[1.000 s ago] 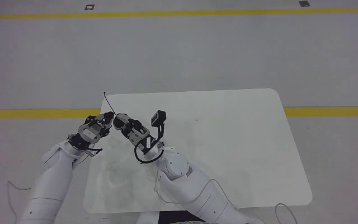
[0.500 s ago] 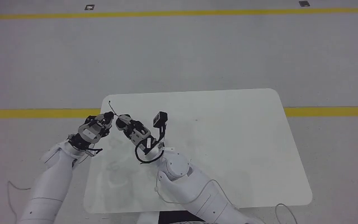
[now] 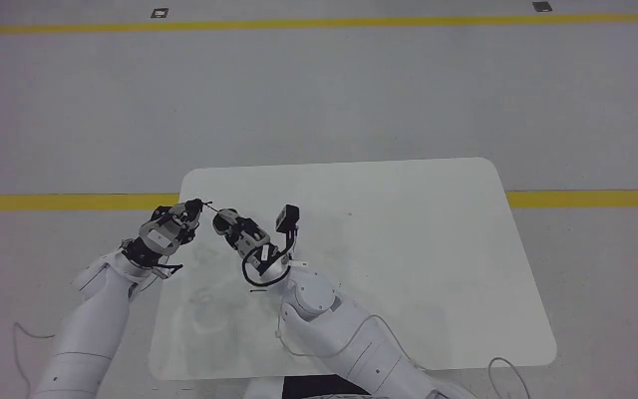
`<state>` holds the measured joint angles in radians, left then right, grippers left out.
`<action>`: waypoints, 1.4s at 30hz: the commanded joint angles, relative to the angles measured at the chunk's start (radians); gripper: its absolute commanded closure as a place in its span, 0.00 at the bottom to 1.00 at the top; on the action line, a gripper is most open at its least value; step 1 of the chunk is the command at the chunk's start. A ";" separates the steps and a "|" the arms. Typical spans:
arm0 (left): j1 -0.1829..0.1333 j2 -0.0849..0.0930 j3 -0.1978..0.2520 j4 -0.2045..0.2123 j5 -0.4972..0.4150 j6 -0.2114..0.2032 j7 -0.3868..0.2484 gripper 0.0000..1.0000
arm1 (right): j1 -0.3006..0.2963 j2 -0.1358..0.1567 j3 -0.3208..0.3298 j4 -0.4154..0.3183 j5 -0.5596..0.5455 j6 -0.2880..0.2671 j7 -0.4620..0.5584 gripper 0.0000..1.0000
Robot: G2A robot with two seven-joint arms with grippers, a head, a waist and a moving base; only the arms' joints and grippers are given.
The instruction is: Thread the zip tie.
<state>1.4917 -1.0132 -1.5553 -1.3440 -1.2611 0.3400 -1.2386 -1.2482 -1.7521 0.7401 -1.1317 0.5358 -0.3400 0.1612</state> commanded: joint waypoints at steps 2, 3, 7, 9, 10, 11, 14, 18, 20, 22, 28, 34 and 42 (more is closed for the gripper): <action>0.000 0.000 0.000 0.000 0.000 0.000 0.000 1.00 | 0.008 -0.002 -0.003 0.018 0.003 0.000 -0.009 1.00; 0.000 0.000 0.000 0.000 0.000 0.000 0.000 1.00 | 0.010 -0.003 -0.004 0.023 0.004 0.000 -0.012 1.00; 0.000 0.000 0.000 0.000 0.000 0.000 0.000 1.00 | 0.018 -0.005 -0.008 0.039 0.000 0.000 -0.027 1.00; 0.000 0.000 0.000 0.000 0.000 0.000 0.000 1.00 | 0.020 -0.006 -0.010 0.044 -0.007 0.000 -0.035 1.00; 0.000 0.000 0.000 0.000 0.000 0.000 0.000 1.00 | 0.021 -0.006 -0.010 0.045 -0.009 0.000 -0.038 1.00; 0.000 0.000 0.000 0.000 0.000 0.000 0.000 1.00 | 0.021 -0.006 -0.010 0.047 -0.011 0.000 -0.040 1.00; 0.000 0.000 0.000 0.000 0.000 0.000 0.000 1.00 | 0.020 -0.006 -0.008 0.050 -0.016 0.000 -0.045 1.00; 0.000 0.000 0.000 0.000 0.000 0.000 0.000 1.00 | 0.015 -0.004 -0.004 0.046 -0.016 0.000 -0.044 1.00; 0.000 0.000 0.000 0.000 0.000 0.000 0.000 1.00 | 0.012 -0.003 -0.001 0.046 -0.020 0.000 -0.045 1.00; 0.000 0.000 0.000 0.000 0.000 0.000 0.000 1.00 | 0.010 -0.002 0.001 0.047 -0.026 0.000 -0.047 1.00; 0.000 0.000 0.000 0.000 0.000 0.000 0.000 1.00 | 0.001 0.001 0.008 0.047 -0.043 0.000 -0.054 1.00; 0.000 0.000 0.000 0.000 0.000 0.000 0.000 1.00 | -0.007 0.004 0.015 0.044 -0.049 0.000 -0.055 1.00; 0.000 0.000 0.000 0.000 0.000 0.000 0.000 1.00 | -0.058 0.018 0.074 -0.029 -0.089 0.000 -0.064 0.00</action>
<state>1.4917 -1.0132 -1.5553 -1.3440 -1.2612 0.3400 -1.2386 -1.2935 -1.7378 0.7995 -1.1374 0.4569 -0.3400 0.0883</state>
